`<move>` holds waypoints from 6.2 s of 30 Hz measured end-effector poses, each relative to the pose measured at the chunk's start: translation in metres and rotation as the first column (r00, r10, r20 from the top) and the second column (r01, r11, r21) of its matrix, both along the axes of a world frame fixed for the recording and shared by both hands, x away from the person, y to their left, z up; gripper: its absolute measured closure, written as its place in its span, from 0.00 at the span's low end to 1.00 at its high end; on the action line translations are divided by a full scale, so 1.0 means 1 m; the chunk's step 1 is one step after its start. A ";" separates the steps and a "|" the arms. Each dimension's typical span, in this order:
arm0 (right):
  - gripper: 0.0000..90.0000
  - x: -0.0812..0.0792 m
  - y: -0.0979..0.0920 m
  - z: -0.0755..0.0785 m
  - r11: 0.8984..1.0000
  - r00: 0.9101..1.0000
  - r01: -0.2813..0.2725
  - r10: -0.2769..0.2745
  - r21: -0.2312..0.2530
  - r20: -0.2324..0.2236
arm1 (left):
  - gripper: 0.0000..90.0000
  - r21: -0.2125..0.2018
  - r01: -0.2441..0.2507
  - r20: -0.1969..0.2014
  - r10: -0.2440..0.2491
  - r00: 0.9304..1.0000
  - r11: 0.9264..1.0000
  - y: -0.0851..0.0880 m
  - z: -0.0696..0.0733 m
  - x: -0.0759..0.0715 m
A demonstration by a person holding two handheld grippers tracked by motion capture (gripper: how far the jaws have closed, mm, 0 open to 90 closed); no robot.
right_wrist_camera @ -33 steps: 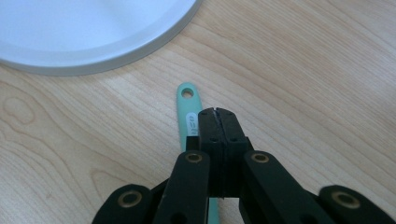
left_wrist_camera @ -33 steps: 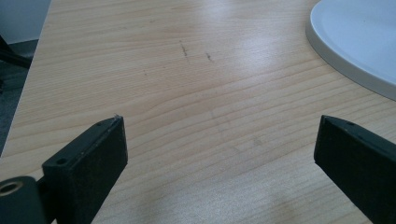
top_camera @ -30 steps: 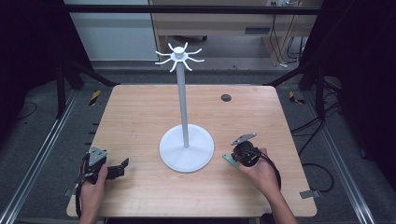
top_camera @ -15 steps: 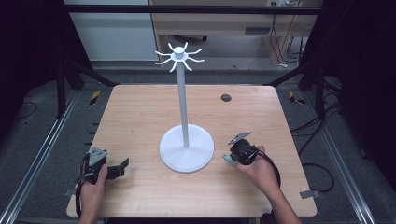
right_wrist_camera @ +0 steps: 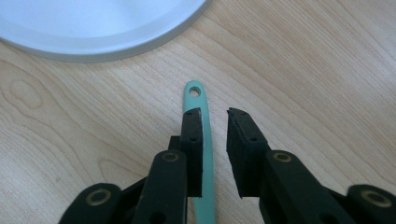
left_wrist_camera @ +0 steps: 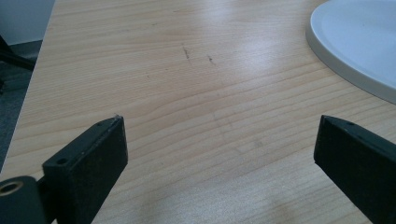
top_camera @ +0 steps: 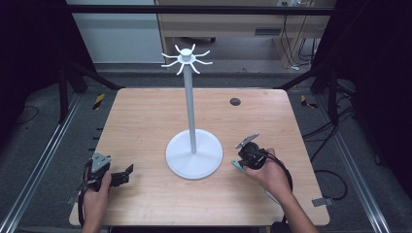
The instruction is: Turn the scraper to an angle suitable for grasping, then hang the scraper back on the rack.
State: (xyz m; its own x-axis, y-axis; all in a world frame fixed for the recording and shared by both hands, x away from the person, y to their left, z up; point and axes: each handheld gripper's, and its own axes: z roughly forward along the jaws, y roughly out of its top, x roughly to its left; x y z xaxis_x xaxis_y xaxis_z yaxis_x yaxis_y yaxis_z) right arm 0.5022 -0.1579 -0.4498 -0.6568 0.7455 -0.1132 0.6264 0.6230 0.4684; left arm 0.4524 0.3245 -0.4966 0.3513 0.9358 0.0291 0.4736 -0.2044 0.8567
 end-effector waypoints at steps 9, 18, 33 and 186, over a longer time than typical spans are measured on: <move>0.78 0.004 0.001 0.001 1.000 1.000 -0.004 0.003 -0.025 -0.028 | 0.03 0.000 0.003 -0.001 -0.003 1.000 1.000 -0.001 0.000 0.000; 0.71 0.007 0.004 0.002 0.999 0.998 -0.007 0.005 -0.037 -0.068 | 0.03 -0.001 0.004 -0.003 -0.004 1.000 1.000 -0.001 0.000 0.000; 0.67 0.011 0.012 0.001 0.998 0.995 -0.020 0.014 -0.064 -0.097 | 0.03 0.000 0.005 -0.004 -0.005 1.000 1.000 0.000 0.000 0.000; 0.83 0.003 -0.001 0.161 0.943 0.916 -0.044 -0.093 0.330 0.390 | 0.03 -0.022 0.020 0.021 -0.019 1.000 1.000 -0.001 0.005 -0.011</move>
